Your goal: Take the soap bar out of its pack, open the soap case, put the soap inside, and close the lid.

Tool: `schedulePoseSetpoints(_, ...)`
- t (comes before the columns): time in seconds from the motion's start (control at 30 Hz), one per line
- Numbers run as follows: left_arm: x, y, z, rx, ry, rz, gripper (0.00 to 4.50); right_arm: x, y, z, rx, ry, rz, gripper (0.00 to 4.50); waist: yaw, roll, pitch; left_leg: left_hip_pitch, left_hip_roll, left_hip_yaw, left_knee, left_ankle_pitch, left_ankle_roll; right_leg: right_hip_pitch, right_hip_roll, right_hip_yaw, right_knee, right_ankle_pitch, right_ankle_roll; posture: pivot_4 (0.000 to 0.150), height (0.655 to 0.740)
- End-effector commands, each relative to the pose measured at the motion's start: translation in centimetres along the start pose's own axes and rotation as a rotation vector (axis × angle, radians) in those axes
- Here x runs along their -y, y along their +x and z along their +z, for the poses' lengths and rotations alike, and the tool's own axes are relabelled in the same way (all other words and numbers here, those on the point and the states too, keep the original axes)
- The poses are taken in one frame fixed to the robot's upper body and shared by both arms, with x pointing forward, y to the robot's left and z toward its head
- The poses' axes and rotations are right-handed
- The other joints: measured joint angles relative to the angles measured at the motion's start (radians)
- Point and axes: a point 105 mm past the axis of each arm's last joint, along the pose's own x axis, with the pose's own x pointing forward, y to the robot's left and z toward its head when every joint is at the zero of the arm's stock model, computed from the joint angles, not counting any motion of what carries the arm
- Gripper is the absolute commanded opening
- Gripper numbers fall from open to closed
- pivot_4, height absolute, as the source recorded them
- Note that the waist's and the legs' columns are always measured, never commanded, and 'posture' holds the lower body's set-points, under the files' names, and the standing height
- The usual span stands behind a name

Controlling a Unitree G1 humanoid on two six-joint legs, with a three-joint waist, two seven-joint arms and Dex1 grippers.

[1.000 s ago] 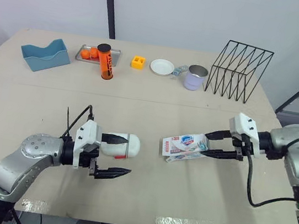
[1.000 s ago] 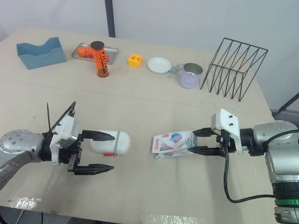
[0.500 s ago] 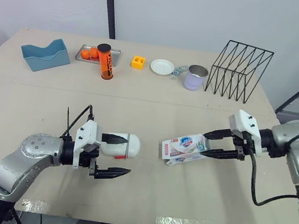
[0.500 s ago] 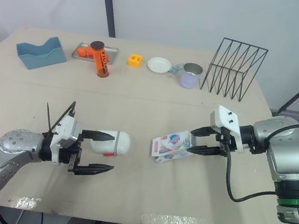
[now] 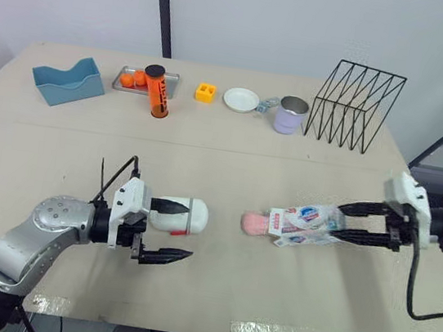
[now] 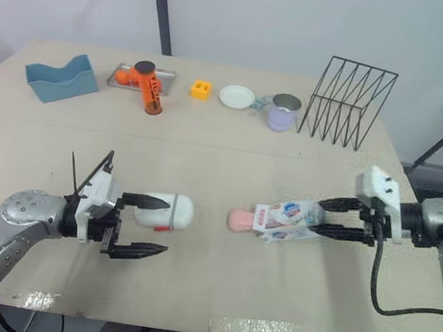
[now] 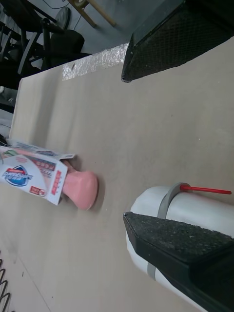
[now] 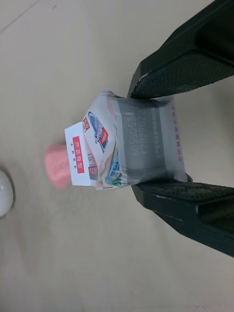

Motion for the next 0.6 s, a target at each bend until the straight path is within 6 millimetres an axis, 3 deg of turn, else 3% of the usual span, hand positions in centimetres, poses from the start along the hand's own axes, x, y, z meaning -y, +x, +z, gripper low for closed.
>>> schedulePoseSetpoints(0.03,-0.1,-0.1,0.7,0.010,0.041,-0.016,4.50,1.3,-3.9,-0.6,0.045,0.005,-0.191,2.56,-0.001,0.000,0.000,0.000,0.000,0.000,0.000,0.000,0.000,0.000,0.000,0.000,0.000,0.000,0.000,0.150,0.7400)
schedulePoseSetpoints(0.33,-0.1,0.2,0.7,0.013,0.045,-0.027,4.50,4.5,-7.3,-2.2,0.306,0.099,-0.612,2.56,-0.001,0.000,0.000,0.000,0.000,0.001,0.000,0.000,0.000,0.000,0.000,0.001,0.000,0.000,0.000,0.150,0.7400)
schedulePoseSetpoints(0.6,-0.1,0.4,1.0,0.019,0.049,-0.023,4.50,4.9,-5.8,-5.9,0.382,0.233,-0.817,2.56,-0.001,0.001,0.000,0.001,0.000,0.001,0.000,0.000,0.000,0.000,0.000,0.001,0.000,0.000,0.000,0.150,0.7400)
